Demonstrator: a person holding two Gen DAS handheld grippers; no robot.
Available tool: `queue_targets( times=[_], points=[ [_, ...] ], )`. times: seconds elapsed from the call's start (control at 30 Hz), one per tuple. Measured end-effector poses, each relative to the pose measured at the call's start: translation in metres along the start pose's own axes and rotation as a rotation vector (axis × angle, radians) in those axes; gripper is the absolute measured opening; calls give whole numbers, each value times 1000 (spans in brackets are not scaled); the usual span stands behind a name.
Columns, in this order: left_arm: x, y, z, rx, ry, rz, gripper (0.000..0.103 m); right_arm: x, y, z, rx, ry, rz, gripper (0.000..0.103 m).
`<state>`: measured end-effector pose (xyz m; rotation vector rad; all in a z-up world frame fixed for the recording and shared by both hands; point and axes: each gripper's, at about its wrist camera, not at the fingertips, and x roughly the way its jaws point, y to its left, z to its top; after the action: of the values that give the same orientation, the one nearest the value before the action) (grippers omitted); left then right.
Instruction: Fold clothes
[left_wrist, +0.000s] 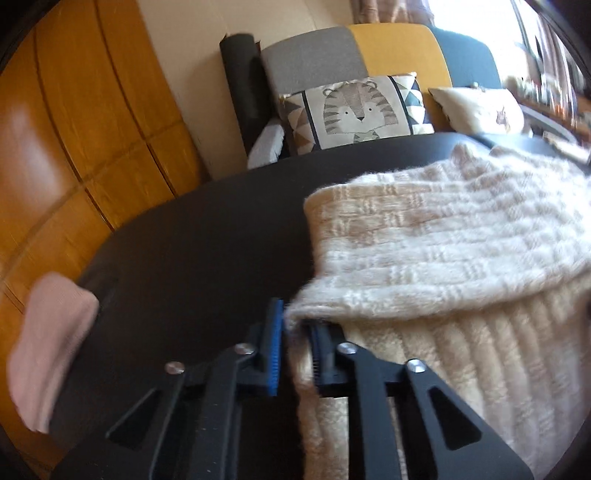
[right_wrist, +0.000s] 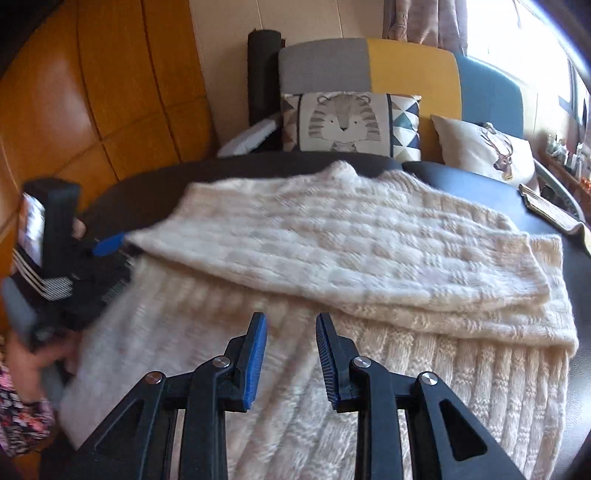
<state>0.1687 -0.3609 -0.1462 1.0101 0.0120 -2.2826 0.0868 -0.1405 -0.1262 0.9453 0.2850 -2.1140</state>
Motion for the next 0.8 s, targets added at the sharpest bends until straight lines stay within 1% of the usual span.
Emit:
queue_targets(
  times=[0.1, 0.13, 0.17, 0.2, 0.23, 0.3, 0.37, 0.43, 0.53, 0.57, 0.6, 0.63, 0.7, 0.8],
  points=[
    [6, 14, 0, -71, 45, -102, 12, 8, -3, -15, 0, -25, -28, 27],
    [9, 15, -3, -81, 62, -131, 12, 8, -3, -15, -1, -28, -30, 27],
    [11, 16, -6, -93, 77, -153, 15, 8, -3, -15, -3, -27, -33, 27],
    [14, 18, -9, -105, 90, -173, 15, 9, -3, -16, -5, -28, -36, 27],
    [16, 20, -9, -120, 91, -181, 17, 9, -2, -16, -7, -30, -38, 27],
    [17, 24, -11, -152, 94, -186, 29, 9, -4, -16, -2, -29, -31, 28],
    [17, 29, -12, -183, 103, -183, 39, 7, -5, -13, 6, -13, -15, 28],
    [17, 31, -14, -202, 103, -194, 40, 1, -2, -7, -8, 2, 2, 27],
    [15, 30, -19, -195, 93, -183, 40, -25, 17, 8, -99, -86, 56, 26],
    [14, 29, -20, -187, 90, -172, 40, -28, 25, 15, -131, -107, 76, 21],
    [14, 27, -21, -179, 86, -163, 40, -26, 32, 23, -153, -107, 107, 18],
    [13, 27, -22, -176, 82, -159, 40, -22, 39, 32, -168, -98, 139, 17],
    [13, 30, -24, -186, 75, -167, 39, -3, 51, 49, -161, -44, 202, 15],
    [11, 34, -29, -204, 66, -183, 38, 33, 73, 69, -189, 17, 241, 15]
  ],
)
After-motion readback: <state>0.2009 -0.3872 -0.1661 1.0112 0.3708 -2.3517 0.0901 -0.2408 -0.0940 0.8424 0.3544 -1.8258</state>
